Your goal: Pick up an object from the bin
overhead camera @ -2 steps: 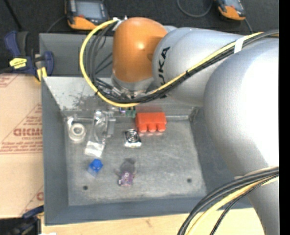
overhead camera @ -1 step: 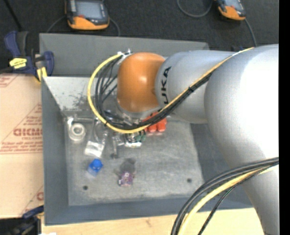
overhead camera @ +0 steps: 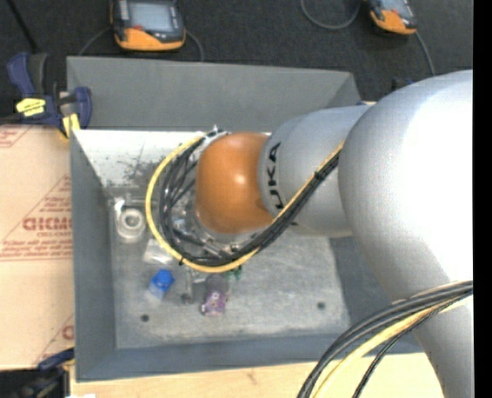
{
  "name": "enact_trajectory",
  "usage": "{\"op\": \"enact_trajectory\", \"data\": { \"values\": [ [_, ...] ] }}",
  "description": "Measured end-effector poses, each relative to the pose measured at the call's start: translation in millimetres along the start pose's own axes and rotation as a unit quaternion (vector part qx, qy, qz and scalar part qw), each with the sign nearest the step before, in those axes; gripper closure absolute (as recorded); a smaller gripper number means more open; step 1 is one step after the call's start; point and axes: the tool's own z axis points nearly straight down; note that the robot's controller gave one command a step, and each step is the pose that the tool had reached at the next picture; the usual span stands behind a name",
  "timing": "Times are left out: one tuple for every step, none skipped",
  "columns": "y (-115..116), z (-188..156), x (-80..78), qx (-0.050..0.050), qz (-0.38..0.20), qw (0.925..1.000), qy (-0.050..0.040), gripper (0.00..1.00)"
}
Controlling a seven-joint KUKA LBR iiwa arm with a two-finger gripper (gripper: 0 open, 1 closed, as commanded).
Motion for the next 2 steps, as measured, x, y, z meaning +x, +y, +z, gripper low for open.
{"op": "enact_trajectory", "data": {
  "values": [
    [25.1,9.3,0.1,-0.003,-0.211,0.9773,0.0158,0.0],
    [24.8,8.9,0.0,-0.003,-0.209,0.9778,0.0158,1.0]
  ]
}}
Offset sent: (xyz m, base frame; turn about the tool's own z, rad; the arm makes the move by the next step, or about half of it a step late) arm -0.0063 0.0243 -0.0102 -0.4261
